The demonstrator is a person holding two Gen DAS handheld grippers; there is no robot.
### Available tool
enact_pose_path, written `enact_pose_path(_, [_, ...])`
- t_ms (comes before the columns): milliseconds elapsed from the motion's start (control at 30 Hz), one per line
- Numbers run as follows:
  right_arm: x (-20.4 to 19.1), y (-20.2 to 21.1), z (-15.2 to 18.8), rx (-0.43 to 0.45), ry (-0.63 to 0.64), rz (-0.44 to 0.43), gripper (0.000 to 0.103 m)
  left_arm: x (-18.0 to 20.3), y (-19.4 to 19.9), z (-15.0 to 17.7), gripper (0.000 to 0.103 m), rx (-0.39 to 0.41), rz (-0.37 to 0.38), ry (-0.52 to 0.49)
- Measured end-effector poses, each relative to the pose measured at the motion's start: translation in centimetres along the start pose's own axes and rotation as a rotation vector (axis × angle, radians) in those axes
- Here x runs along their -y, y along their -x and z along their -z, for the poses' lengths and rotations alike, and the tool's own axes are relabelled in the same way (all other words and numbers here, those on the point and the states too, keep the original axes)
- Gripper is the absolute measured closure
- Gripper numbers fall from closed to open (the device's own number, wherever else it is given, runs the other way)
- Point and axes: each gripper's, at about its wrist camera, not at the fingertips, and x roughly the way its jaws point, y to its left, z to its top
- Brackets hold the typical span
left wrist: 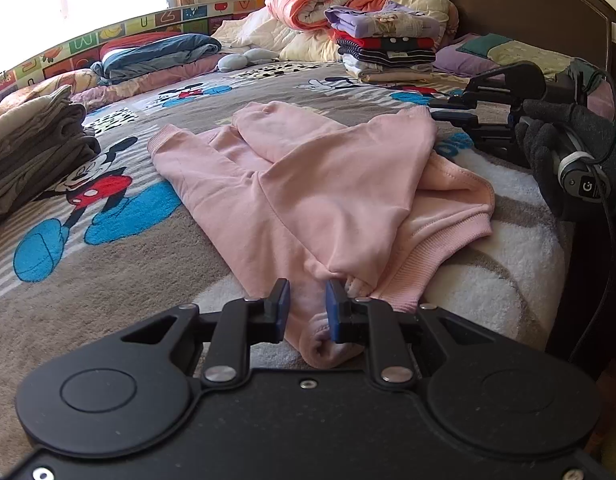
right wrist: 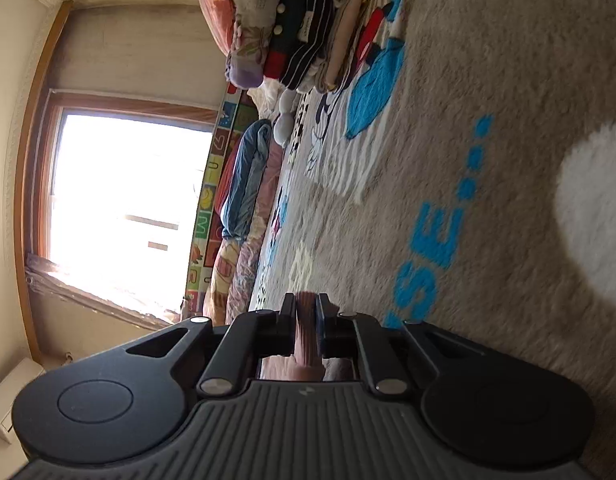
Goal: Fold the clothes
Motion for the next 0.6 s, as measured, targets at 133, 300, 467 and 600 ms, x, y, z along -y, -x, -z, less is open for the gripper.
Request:
enact_pose_path(133, [0.4, 0.3, -0.7, -0.030, -0.009, 0.050, 0.091, 0.0, 0.0, 0.0, 0.086, -0.001, 0.001, 0.001])
enact_pose_path(300, [-1.7, 0.5, 1.4, -0.153, 0.056, 0.147, 0.059, 0.0, 0.0, 0.0, 0.086, -0.002, 0.000, 0.001])
enact_pose_path(467, [-4.2, -2.1, 2.9, -0.272, 0.138, 0.182, 0.027, 0.2, -0.1, -0.1, 0.086, -0.006, -0.006, -0.004])
enact_pose_path(600, [-4.1, -3.2, 3.0, -0.232, 0.137, 0.181, 0.042, 0.1, -0.1, -0.1, 0.086, -0.008, -0.007, -0.001])
